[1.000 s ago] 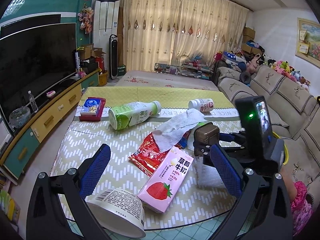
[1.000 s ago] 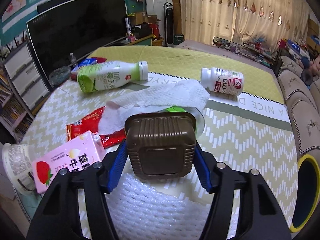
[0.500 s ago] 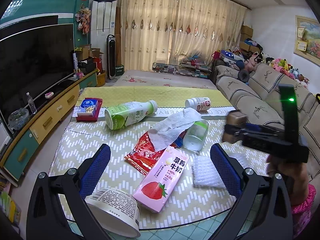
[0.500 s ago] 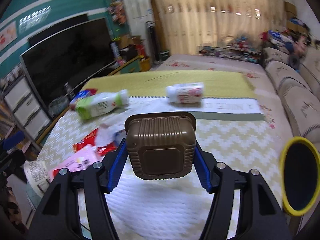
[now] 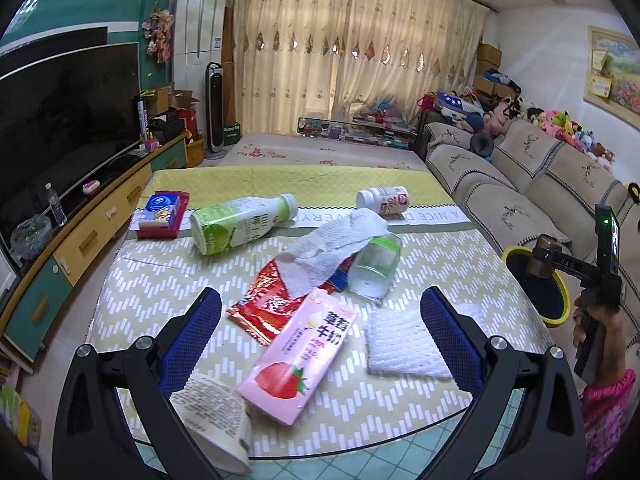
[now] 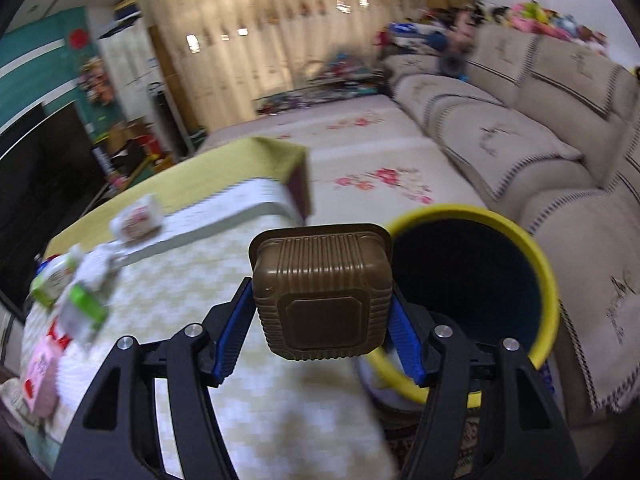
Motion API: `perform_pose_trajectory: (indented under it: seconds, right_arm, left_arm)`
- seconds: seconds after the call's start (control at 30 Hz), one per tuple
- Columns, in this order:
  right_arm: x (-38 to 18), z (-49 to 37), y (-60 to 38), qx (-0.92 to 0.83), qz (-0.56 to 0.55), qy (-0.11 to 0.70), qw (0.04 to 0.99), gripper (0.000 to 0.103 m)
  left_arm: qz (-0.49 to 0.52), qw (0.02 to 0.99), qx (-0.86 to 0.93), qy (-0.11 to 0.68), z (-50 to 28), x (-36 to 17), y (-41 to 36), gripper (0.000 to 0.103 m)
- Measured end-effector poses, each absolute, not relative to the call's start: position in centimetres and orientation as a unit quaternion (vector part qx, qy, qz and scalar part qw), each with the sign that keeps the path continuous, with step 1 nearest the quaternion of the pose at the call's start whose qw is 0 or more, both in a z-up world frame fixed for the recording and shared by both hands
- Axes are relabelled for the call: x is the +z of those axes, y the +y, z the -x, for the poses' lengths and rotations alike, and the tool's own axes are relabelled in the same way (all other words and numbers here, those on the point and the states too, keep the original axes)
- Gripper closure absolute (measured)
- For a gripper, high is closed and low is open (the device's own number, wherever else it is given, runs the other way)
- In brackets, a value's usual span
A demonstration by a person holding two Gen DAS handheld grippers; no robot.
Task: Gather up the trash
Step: 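Carry the brown lid to the bin and release it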
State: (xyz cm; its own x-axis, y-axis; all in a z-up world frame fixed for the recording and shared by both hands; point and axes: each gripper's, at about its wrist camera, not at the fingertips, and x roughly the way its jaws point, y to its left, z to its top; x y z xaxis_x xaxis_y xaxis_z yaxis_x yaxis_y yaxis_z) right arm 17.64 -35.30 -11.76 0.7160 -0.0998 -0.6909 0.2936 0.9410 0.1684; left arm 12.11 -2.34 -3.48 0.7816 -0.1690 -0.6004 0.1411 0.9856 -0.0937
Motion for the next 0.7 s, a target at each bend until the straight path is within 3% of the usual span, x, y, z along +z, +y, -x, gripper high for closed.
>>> perform_pose_trajectory:
  seconds: [0.3, 0.43, 0.7]
  right_arm:
    - [-13.8, -17.7, -40.2, -0.16, -0.147, 0.373, 0.902, 0.039]
    - [-14.1, -17.7, -41.1, -0.18, -0.156, 0.37, 0.898, 0.024]
    - [-13.9, -17.0, -41.3, -0.178, -0.163, 0.366, 0.899, 0.024]
  left_arm:
    - [-0.004, 0.941, -0.097, 0.324, -12.8, -3.4, -5.3, 0.005]
    - [-0.009, 0.939, -0.1, 0.328, -13.2, -3.7, -6.0, 0.005]
    - [-0.01, 0.939, -0.099, 0.33, -13.4, -3.9, -6.1, 0.005]
